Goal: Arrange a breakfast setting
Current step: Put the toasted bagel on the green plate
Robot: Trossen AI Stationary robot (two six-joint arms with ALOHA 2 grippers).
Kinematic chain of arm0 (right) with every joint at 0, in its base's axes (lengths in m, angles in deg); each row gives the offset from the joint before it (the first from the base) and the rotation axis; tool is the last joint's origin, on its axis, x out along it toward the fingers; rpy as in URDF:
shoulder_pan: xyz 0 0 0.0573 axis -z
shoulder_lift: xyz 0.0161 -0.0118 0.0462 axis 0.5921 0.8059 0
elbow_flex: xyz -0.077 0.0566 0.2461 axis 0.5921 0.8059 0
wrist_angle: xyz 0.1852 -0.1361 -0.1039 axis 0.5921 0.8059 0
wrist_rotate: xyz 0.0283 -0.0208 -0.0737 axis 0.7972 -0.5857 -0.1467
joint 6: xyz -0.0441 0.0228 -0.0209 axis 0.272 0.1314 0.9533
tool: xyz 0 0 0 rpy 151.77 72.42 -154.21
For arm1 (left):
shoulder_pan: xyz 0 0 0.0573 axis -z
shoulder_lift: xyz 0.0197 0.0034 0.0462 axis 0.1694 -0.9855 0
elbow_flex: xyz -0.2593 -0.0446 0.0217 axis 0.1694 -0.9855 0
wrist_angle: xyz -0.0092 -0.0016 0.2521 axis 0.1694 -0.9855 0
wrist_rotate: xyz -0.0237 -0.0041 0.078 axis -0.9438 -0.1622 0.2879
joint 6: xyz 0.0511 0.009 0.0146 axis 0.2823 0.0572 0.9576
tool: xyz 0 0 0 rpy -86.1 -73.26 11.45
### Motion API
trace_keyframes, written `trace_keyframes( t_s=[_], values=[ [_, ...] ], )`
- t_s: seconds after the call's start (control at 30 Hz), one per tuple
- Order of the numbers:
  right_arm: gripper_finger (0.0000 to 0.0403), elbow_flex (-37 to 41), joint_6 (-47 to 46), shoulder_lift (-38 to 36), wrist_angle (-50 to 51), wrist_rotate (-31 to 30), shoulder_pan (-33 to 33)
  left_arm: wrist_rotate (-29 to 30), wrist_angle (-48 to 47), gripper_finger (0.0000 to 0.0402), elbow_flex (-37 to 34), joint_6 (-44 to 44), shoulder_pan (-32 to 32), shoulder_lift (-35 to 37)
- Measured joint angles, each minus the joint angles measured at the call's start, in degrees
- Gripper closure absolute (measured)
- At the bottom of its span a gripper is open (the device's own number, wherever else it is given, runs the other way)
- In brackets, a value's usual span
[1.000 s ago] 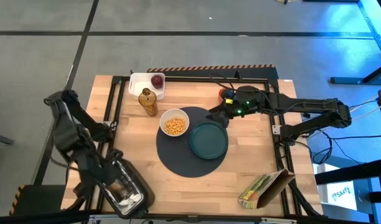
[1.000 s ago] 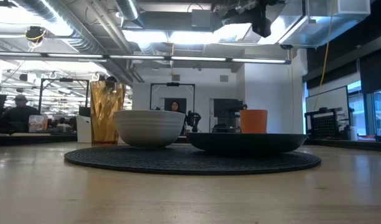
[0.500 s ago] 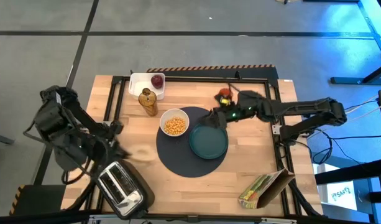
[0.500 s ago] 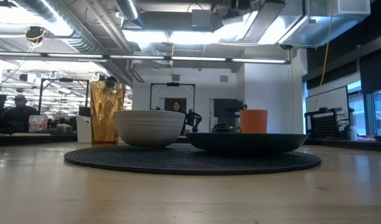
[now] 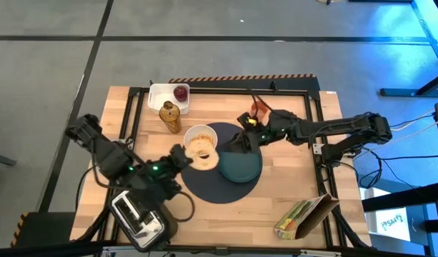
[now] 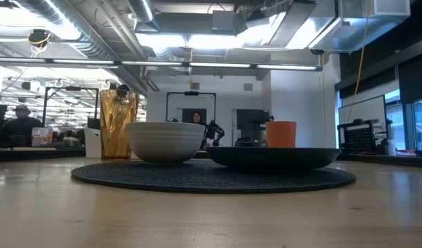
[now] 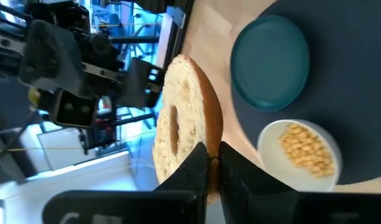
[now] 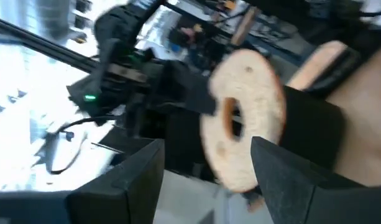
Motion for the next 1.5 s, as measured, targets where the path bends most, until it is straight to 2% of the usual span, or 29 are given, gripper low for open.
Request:
trace_keyframes(
  t_s=[0.23,0.37,0.57,0.67,0.77,0.9,0.97,1.03,1.23,1.37,1.5],
  values=[
    [0.0173,0.00,5.98,0.00,8.09,-2.55,0.04,-0.17,6.08,0.0387,-0.04,7.91,-2.27,-1.08],
    [0.0173,0.00,8.08,-0.03,8.23,-4.08,0.04,0.04,8.19,0.0387,-0.04,11.28,-2.34,-1.08],
    [0.0182,0.00,9.08,-0.15,6.05,-3.27,0.04,-0.47,8.28,0.0387,-0.04,12.02,-2.47,-1.08],
    [0.0221,0.00,9.78,-0.17,6.44,-2.40,0.04,-2.10,8.44,0.0386,-0.04,11.09,-3.05,-1.08],
    [0.0289,0.00,10.32,-0.17,6.49,-0.06,0.04,-4.82,8.46,0.0379,-0.04,9.15,-4.18,-1.08],
    [0.0380,0.00,12.35,-0.17,6.65,1.97,0.11,-5.53,8.78,0.0373,-0.04,9.29,-5.38,-1.08],
    [0.0390,0.00,12.88,-0.17,6.74,2.20,0.15,-6.07,9.47,0.0372,-0.04,9.26,-6.17,-1.08],
    [0.0382,0.00,12.86,-0.21,7.30,2.46,0.15,-7.67,10.39,0.0371,-0.04,8.90,-6.94,-1.08],
    [0.0395,0.00,16.14,-0.66,12.72,0.82,0.93,-12.11,11.07,0.0356,-0.04,-3.52,-9.89,-1.08],
    [0.0394,-0.11,21.18,-2.83,22.86,-4.21,2.89,-13.58,9.54,0.0322,-0.04,-13.99,-11.41,-1.19],
    [0.0397,-0.04,25.87,-3.61,31.60,-6.65,5.04,-18.51,5.55,0.0285,0.00,-27.23,-12.47,-1.10]
  ],
)
